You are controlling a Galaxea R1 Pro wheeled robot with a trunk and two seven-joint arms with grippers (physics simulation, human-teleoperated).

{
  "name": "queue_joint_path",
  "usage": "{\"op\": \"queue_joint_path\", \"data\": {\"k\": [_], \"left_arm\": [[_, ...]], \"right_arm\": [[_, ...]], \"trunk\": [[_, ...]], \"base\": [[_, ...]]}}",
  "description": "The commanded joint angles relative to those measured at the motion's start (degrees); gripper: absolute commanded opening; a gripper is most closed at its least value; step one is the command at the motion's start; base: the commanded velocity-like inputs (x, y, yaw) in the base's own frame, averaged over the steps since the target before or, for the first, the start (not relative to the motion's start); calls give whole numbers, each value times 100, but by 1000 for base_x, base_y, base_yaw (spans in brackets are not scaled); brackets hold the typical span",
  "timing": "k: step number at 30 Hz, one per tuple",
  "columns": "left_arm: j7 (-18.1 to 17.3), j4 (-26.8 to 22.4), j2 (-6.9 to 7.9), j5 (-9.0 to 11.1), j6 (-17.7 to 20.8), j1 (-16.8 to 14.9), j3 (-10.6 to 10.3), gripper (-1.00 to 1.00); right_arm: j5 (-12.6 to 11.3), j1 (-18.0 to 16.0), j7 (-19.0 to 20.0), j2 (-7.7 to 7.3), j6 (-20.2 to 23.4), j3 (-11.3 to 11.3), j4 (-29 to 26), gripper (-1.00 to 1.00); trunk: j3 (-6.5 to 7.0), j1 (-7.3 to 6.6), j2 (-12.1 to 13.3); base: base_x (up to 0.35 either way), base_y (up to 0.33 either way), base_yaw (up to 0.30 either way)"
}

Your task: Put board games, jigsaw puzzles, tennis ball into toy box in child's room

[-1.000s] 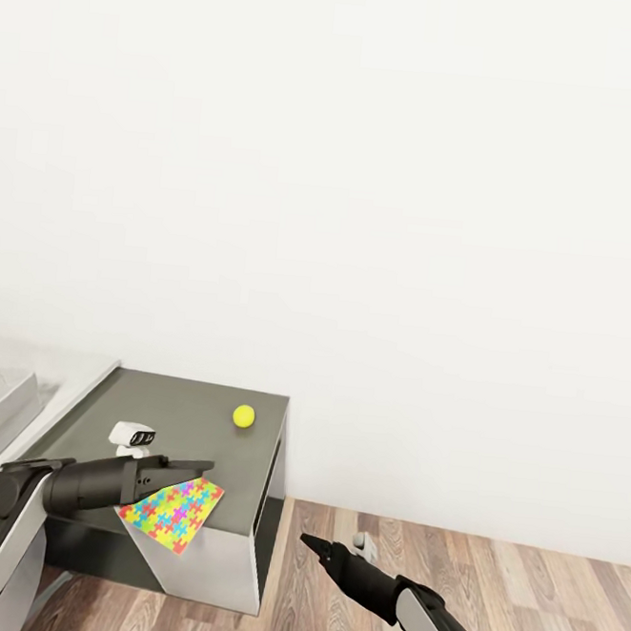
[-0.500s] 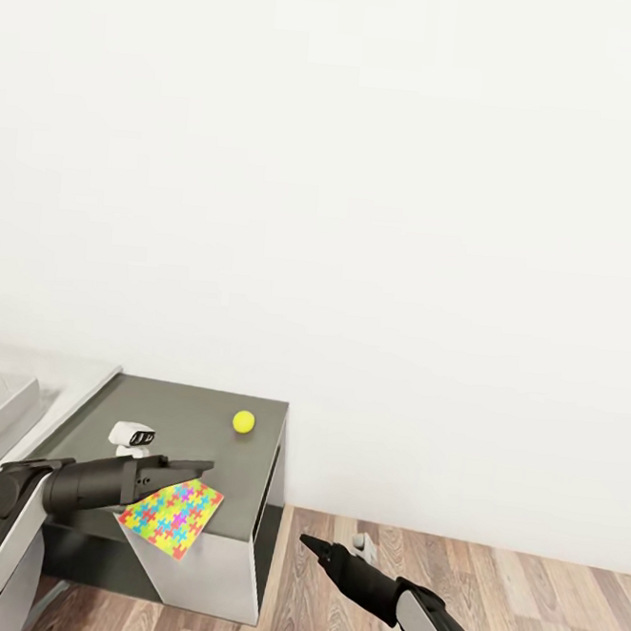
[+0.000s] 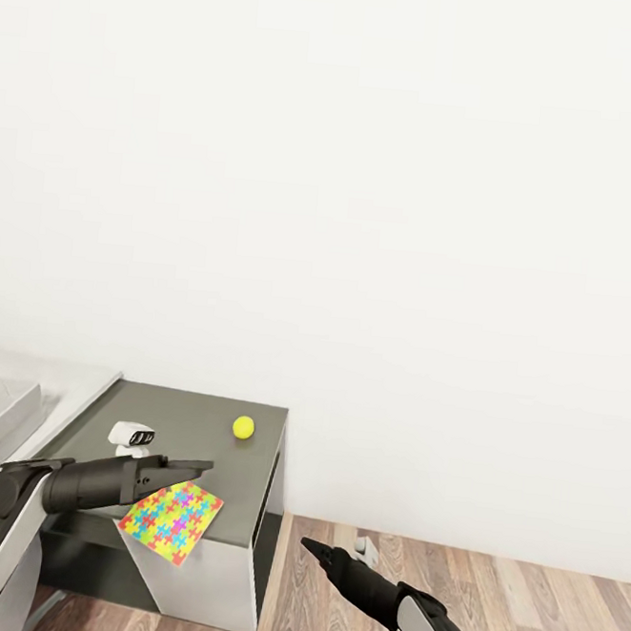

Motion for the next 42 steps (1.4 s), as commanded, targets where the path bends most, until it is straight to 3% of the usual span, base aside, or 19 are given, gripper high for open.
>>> {"op": "queue_joint_path", "data": {"k": [1, 42], "left_arm": [[-10, -1, 3, 12, 60, -4, 1, 100], [4, -1, -10, 13, 51, -4, -10, 100]], "right_arm": [[-59, -5, -2, -3, 38, 19, 0, 100], [-58, 104, -4, -12, -120, 11, 0, 100]], "trunk": [[-3, 4, -12], [385, 4, -12]], "base": [[0, 0, 0], [0, 0, 0]]}}
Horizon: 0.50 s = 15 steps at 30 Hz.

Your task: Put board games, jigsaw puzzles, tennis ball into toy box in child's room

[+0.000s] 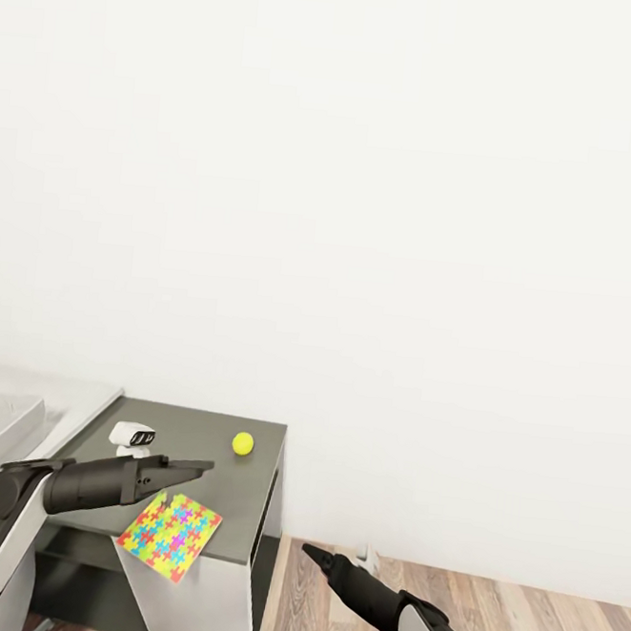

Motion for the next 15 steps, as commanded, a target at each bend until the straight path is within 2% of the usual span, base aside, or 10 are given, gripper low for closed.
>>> {"op": "queue_joint_path", "data": {"k": [1, 14, 15], "left_arm": [[-9, -1, 0, 12, 60, -5, -2, 100], [-13, -1, -4, 12, 45, -5, 2, 100], [-41, -1, 7, 12, -134, -5, 5, 100]], "right_arm": [[-60, -4, 1, -3, 28, 18, 0, 100], [-73, 0, 6, -15, -27, 18, 0, 100], [-53, 0, 2, -13, -30, 18, 0, 100]], "trunk": [[-4, 4, -13], [64, 4, -13], [64, 4, -13]], "base": [[0, 0, 0], [0, 0, 4], [0, 0, 0]]}}
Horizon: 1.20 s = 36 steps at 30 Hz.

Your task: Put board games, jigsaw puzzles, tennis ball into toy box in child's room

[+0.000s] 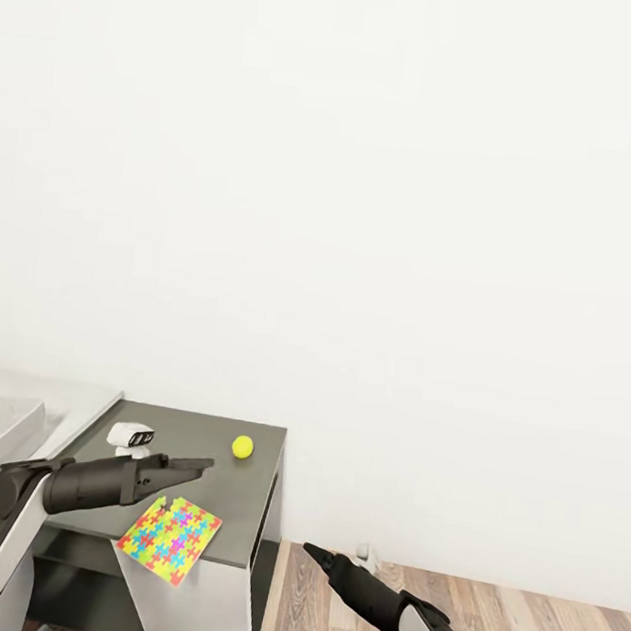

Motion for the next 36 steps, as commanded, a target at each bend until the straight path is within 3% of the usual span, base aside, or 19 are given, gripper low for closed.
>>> {"op": "queue_joint_path", "data": {"k": [1, 14, 22, 25, 30, 36], "left_arm": [[-15, -1, 3, 11, 25, -5, 0, 100], [-28, -1, 5, 11, -85, -5, -6, 100], [-30, -1, 6, 11, -87, -5, -8, 100], [-28, -1, -1, 11, -87, -5, -13, 100], [-29, -1, -10, 11, -90, -5, -16, 100], [-30, -1, -6, 18, -92, -3, -12, 100]], "right_arm": [[-55, -6, 1, -2, 41, 18, -1, 100], [-89, 2, 23, -10, 55, 2, 166, 100], [-139, 3, 534, -107, 60, -15, 351, 100], [-283, 3, 816, -117, 54, -114, 615, 100], [-435, 3, 976, -123, 62, -282, 767, 100], [-536, 3, 1209, -125, 78, -333, 846, 100]], "trunk": [[-13, 4, -13], [-13, 4, -13], [-13, 4, -13], [-13, 4, -13], [-13, 4, -13], [-13, 4, -13]], "base": [[0, 0, 0], [-62, 0, 0], [-163, 0, 0], [-111, 0, 0], [-36, 0, 0], [-12, 0, 0]]}}
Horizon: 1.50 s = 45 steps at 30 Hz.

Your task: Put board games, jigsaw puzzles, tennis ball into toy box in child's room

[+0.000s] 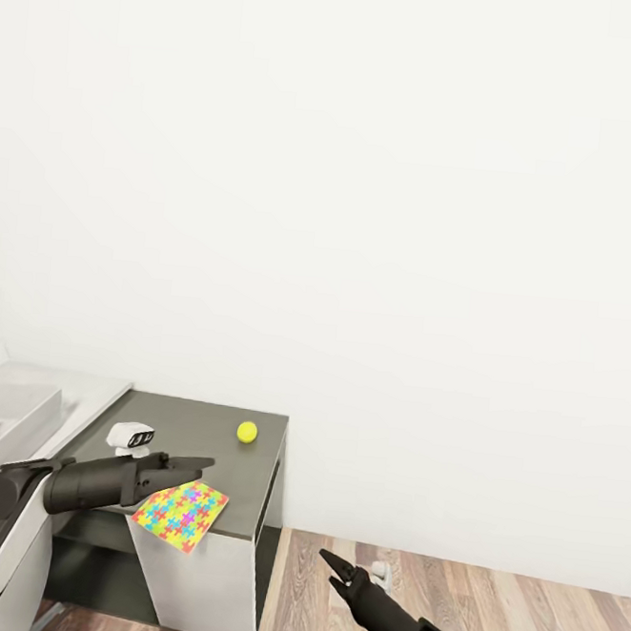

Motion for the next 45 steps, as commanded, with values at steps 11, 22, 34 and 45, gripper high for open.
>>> {"op": "queue_joint_path", "data": {"k": [11, 22, 34, 45], "left_arm": [[-11, -1, 4, 10, 57, 0, 1, 100], [-11, -1, 4, 11, 57, 3, 4, 100], [-11, -1, 10, 12, 57, 2, 4, 100], [-12, -2, 13, 12, 55, 3, 4, 100]], "right_arm": [[-461, -5, 799, -12, 70, 14, 189, 100], [-481, -5, 851, -10, 58, 22, 199, 100], [-488, -5, 873, -4, 39, 22, 199, 100], [-481, -5, 863, -4, 36, 22, 199, 100]], "trunk": [[-14, 3, -13], [-14, 3, -13], [9, 3, -13], [38, 3, -13]], "base": [[-113, 48, 0], [-8, 4, 0], [-29, 14, -92], [-46, 37, -172]]}}
